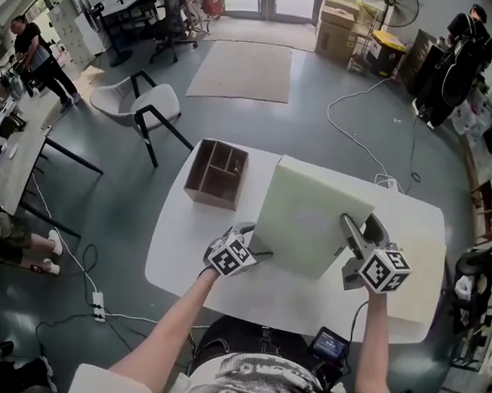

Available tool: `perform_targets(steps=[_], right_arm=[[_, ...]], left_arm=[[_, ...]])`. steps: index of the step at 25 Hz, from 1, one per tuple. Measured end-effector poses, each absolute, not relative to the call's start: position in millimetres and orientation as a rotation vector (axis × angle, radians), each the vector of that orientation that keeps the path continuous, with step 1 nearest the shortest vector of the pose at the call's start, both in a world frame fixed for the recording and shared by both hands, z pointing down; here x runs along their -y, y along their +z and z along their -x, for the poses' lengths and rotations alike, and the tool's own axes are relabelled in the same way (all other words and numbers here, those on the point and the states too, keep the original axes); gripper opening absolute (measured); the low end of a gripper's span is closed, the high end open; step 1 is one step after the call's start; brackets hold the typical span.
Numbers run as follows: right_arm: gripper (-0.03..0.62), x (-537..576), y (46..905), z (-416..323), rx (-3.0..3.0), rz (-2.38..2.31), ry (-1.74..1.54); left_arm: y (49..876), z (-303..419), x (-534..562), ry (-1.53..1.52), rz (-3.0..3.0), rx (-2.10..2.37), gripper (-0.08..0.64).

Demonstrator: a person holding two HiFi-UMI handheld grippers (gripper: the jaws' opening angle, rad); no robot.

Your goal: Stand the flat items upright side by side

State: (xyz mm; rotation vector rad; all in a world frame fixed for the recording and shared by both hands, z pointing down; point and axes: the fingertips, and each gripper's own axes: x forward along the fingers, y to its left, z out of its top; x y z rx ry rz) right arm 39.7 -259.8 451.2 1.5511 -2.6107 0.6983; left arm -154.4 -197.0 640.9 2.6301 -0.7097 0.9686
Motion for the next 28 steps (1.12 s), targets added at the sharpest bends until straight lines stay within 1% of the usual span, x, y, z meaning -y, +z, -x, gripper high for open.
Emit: perform_targets(steps=[7, 14, 19, 23, 24, 26, 28], right_arm=[[0.305, 230, 426, -40, 2.659, -1.548, 0.605], [0.291, 201, 425, -24, 2.68, -1.423, 0.536], [0.287, 195, 427, -22, 2.652, -1.367, 0.451], [0.287, 192, 436, -25, 2.631, -1.235, 0.352], [0.294, 191, 440, -27, 2.618, -1.197, 0.331], [0.328, 190, 451, -28, 2.588, -1.119, 0.299], [0.342, 188, 464, -25, 2.567, -1.029, 0.297]], left_arm=[[640, 146, 235, 1.111, -2.729, 0.711, 0.4], [646, 146, 262, 1.196, -2.768, 0.765, 0.4], [646, 143, 269, 1.19, -2.789, 0.749, 0.4], [647, 142, 272, 1.18, -2.803, 0.724, 0.4], [647, 141, 272, 1.179, -2.806, 0.718, 0.4], [648, 141, 273, 1.181, -2.811, 0.705, 0.4], [650, 140, 273, 1.187, -2.815, 0.694, 0.4]])
